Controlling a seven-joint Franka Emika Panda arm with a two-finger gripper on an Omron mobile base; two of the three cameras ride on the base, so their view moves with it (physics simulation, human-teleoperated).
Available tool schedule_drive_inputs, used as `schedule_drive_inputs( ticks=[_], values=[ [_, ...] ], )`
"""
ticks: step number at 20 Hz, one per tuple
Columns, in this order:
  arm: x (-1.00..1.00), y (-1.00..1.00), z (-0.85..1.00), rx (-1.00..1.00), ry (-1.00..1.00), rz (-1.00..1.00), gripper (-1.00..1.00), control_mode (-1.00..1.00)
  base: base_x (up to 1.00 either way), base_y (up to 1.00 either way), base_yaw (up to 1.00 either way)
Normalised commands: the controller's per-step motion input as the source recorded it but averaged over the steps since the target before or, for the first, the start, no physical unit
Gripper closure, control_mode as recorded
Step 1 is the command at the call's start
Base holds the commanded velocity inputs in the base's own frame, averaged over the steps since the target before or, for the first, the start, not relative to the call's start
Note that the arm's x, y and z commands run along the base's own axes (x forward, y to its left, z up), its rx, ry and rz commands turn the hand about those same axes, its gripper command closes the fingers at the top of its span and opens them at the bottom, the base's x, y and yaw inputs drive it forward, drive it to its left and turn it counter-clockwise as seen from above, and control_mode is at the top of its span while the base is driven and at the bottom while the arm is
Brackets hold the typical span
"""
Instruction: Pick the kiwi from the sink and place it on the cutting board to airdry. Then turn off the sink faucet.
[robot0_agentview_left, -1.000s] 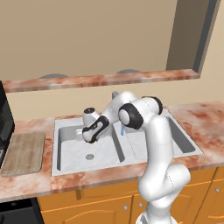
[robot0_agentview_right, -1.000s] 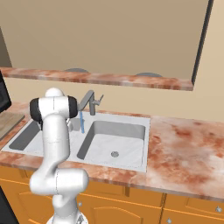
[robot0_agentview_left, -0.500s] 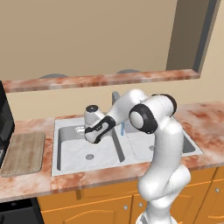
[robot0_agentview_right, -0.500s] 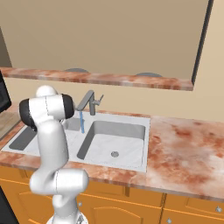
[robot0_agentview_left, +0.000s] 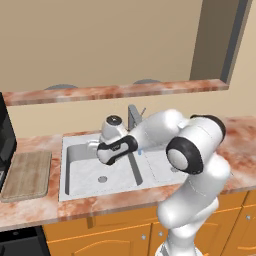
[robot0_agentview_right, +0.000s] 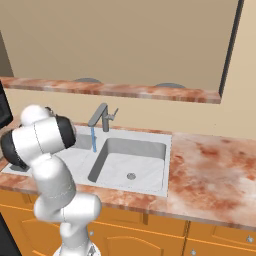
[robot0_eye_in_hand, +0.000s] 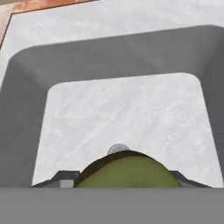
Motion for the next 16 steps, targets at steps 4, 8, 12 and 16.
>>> schedule_drive_inputs(
  ticks=[4, 8, 12, 16],
  values=[
    [-0.51, 0.01, 0.67, 0.04, -0.07, 0.12, 1.0, -1.0, 0.0, 0.0, 0.0],
    [-0.5, 0.0, 0.74, 0.02, -0.06, 0.14, 1.0, -1.0, 0.0, 0.0, 0.0],
    [-0.46, 0.05, 0.82, 0.0, -0.05, 0.17, 1.0, -1.0, 0.0, 0.0, 0.0],
    [-0.45, 0.1, 0.72, 0.0, -0.02, 0.18, 1.0, -1.0, 0.0, 0.0, 0.0]
  ],
)
